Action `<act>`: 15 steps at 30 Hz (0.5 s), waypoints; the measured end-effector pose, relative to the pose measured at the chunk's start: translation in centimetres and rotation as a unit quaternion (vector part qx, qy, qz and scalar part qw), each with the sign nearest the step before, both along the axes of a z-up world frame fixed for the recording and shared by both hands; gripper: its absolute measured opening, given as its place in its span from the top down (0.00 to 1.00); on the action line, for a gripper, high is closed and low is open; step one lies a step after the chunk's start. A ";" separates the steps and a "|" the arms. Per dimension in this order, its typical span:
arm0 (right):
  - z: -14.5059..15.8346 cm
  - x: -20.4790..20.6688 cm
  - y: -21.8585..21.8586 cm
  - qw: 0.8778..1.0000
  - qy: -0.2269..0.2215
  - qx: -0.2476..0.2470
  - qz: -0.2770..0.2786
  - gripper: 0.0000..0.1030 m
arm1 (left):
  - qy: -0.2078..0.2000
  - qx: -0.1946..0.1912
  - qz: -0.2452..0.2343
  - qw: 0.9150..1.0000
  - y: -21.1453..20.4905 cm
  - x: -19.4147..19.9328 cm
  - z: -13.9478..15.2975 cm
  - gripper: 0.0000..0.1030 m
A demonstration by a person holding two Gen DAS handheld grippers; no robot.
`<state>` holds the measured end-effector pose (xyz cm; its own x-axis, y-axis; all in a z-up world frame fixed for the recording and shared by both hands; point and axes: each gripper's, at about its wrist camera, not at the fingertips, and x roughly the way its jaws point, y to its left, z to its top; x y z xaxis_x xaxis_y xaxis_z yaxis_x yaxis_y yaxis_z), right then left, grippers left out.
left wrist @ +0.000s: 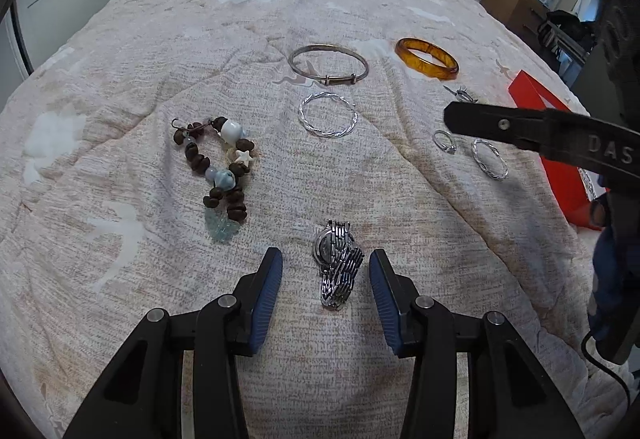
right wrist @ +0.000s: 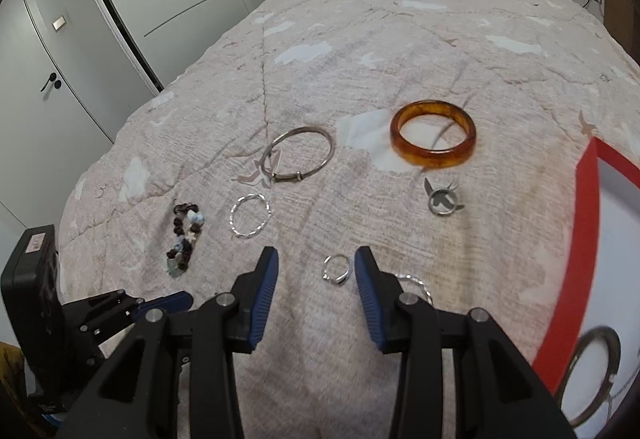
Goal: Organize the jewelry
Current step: 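Grasp the silver watch with the left tool while the right tool grasps a small ring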
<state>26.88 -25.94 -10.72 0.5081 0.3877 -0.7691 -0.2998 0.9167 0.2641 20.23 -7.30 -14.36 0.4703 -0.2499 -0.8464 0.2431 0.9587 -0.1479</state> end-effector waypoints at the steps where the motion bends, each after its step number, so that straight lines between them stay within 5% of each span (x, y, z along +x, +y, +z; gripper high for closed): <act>1: -0.4 0.3 0.1 1.000 0.005 -0.001 0.002 0.63 | 0.000 0.000 0.000 1.000 0.0 0.1 -0.1 0.57; 6: -2.0 1.2 0.3 1.000 0.023 -0.007 0.010 0.63 | 0.001 0.001 -0.004 1.000 -0.3 0.4 -0.6 0.58; 10: -2.5 1.2 0.6 1.000 0.024 -0.010 0.017 0.64 | -0.001 0.009 -0.010 1.000 -0.8 0.5 -1.0 0.72; 15: -3.0 1.0 1.0 0.999 0.028 -0.018 0.023 0.80 | 0.001 0.007 -0.009 1.000 -0.7 0.4 -1.1 0.76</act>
<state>27.91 -24.96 -13.76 0.4463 0.3810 -0.8097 -0.3273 0.9116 0.2486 20.61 -7.99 -15.48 0.4649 -0.2472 -0.8502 0.2606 0.9559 -0.1354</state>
